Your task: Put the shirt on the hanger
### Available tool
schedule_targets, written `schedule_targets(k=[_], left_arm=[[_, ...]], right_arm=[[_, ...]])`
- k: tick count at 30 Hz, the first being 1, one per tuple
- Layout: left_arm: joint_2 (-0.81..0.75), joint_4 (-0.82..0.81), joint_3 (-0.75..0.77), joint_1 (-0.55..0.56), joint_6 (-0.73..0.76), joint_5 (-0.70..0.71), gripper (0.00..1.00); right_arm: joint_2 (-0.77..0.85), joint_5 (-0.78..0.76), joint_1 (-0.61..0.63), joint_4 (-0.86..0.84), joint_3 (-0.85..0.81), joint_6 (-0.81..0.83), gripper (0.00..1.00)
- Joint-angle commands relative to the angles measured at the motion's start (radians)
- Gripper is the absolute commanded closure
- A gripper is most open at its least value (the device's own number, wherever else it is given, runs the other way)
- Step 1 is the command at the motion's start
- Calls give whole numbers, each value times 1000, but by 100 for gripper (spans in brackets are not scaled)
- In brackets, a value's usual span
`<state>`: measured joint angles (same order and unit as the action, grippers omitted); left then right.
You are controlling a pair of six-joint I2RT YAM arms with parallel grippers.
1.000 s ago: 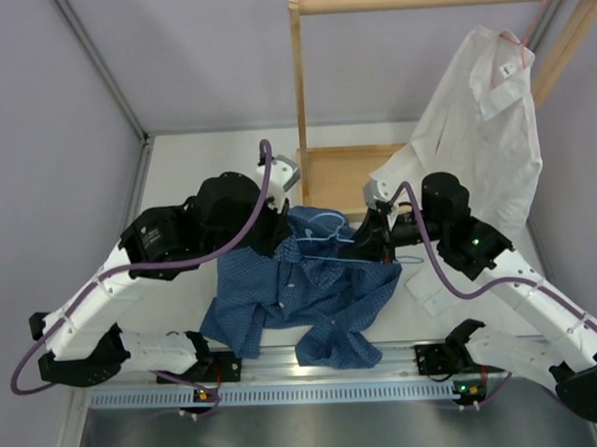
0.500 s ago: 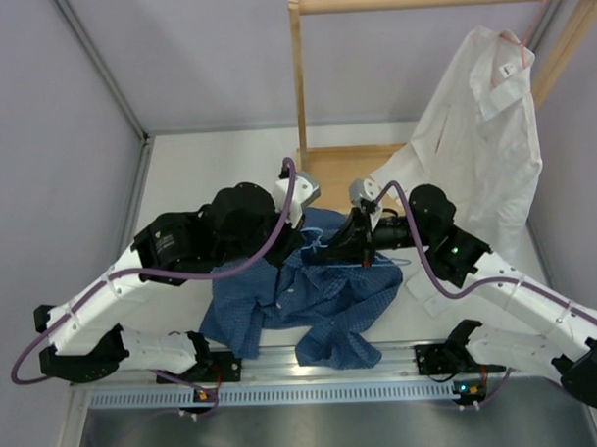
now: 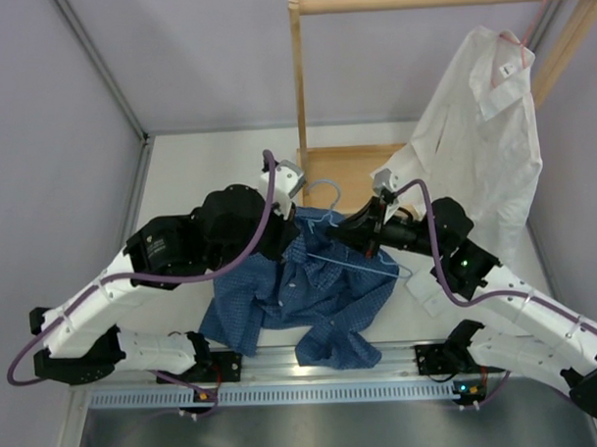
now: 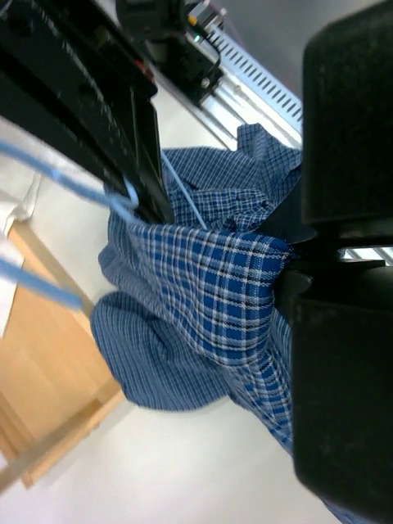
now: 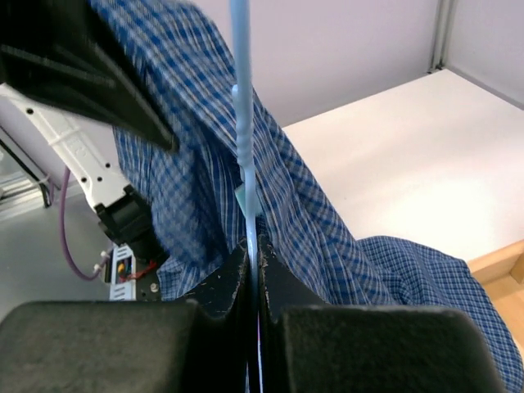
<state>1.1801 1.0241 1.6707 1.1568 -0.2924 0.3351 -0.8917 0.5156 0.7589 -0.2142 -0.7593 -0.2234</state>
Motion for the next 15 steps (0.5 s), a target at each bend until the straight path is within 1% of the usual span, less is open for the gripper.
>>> schedule_targets(k=[1,2,5,6,7,9,11,12,13,15], left_arm=[[51,-93,-9,6,19,-175,100],[64,-93,-5,6,27,-233,99],[92,-108,6,7,50,-333,96],[90,-119,3,15,56,-420,96],[89,-136,1,20,68,-447,94],[81,-140,4,24,78,-472,90],[67,-134,11,26,88,-435,80],[37,-134,9,26,88,-400,70],[20,-134,9,24,85,-289,43],[-45,-134,9,26,76,-178,19]], right_arm=[[-27,15,5,-126,-55,-51,100],[-36,56,10,-132,-66,-54,100],[-50,112,13,-189,-57,-79,100],[-52,119,13,-226,-51,-88,100],[-56,130,11,-232,-42,-91,100],[-44,106,10,-260,-14,-100,100],[-24,36,5,-290,17,-120,100],[3,17,0,-322,65,-132,100],[16,6,-3,-397,87,-145,100],[36,-8,-3,-436,124,-168,100]])
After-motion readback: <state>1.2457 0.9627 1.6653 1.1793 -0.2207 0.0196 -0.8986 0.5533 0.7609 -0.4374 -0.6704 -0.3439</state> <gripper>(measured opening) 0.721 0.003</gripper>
